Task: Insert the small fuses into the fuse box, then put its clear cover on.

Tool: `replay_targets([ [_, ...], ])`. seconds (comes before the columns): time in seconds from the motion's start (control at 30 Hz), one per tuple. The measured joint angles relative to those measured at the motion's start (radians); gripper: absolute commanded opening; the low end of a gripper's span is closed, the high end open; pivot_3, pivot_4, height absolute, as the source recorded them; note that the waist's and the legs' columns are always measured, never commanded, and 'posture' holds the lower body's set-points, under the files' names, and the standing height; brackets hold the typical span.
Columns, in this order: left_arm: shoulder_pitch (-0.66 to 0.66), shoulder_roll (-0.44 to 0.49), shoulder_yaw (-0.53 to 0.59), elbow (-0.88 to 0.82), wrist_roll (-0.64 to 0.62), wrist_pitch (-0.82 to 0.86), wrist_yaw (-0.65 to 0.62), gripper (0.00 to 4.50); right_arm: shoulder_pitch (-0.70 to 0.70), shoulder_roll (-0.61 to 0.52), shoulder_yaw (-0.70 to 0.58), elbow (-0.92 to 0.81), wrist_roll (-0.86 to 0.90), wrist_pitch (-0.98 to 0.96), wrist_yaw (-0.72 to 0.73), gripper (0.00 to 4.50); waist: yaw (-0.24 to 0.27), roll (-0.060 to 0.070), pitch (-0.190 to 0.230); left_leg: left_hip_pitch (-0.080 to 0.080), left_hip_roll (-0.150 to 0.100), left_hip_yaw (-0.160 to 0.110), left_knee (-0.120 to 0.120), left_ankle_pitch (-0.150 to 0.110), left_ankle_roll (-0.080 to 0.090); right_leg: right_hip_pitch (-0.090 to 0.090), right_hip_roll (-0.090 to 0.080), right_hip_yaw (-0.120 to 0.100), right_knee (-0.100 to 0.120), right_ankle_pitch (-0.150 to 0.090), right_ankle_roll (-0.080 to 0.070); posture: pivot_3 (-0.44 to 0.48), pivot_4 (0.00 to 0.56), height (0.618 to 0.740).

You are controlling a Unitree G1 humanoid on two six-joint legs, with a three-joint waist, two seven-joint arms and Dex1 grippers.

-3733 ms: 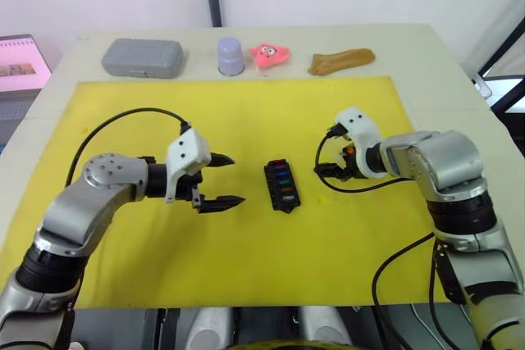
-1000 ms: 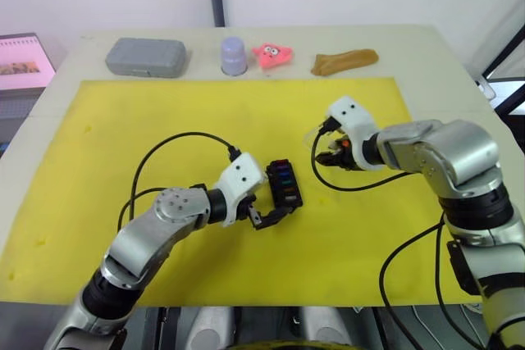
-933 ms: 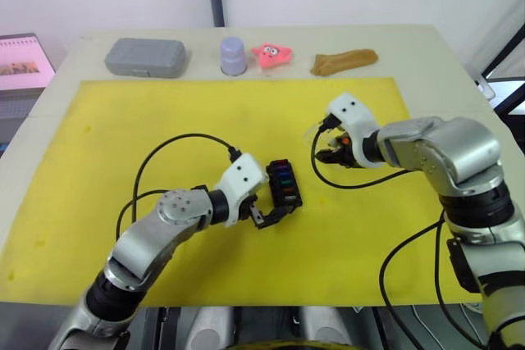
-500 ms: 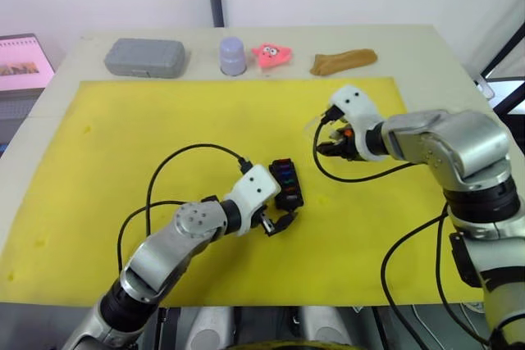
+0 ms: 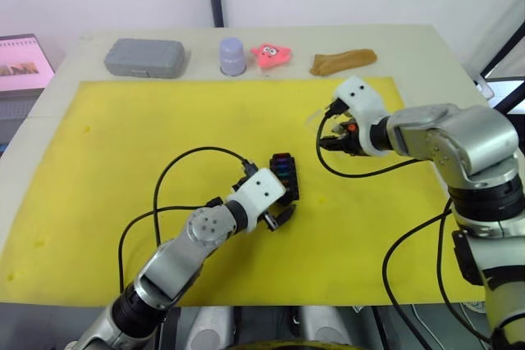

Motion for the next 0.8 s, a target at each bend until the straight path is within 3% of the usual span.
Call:
replay_targets([
  [0.47,0.019,0.035,0.083,-0.002,0.013,-0.019,-0.029,4.50,0.000,0.003,-0.001,0.000,-0.001,-0.015,-0.006,1.70,-0.001,0.000,0.000,0.000,0.000,0.000,0.000,0.000,0.000,0.000,0.000,0.000,0.000,0.000,0.000,0.000,0.150,0.740],
  [0.67,0.051,0.116,0.183,-0.013,-0.015,-0.050,-0.110,4.50,0.000,0.009,-0.004,-0.001,-0.001,-0.021,-0.007,1.70,0.000,0.000,0.000,0.000,0.000,0.000,0.000,0.000,0.000,0.000,0.000,0.000,0.000,0.000,0.000,0.000,0.150,0.740],
  [0.8,0.082,0.121,0.226,-0.013,-0.086,-0.084,-0.190,4.50,0.000,0.021,-0.008,0.000,-0.002,-0.034,-0.008,1.70,0.000,0.000,0.000,-0.001,0.000,0.000,0.000,0.000,0.000,0.000,-0.001,0.000,-0.001,0.000,0.000,0.000,0.150,0.740],
])
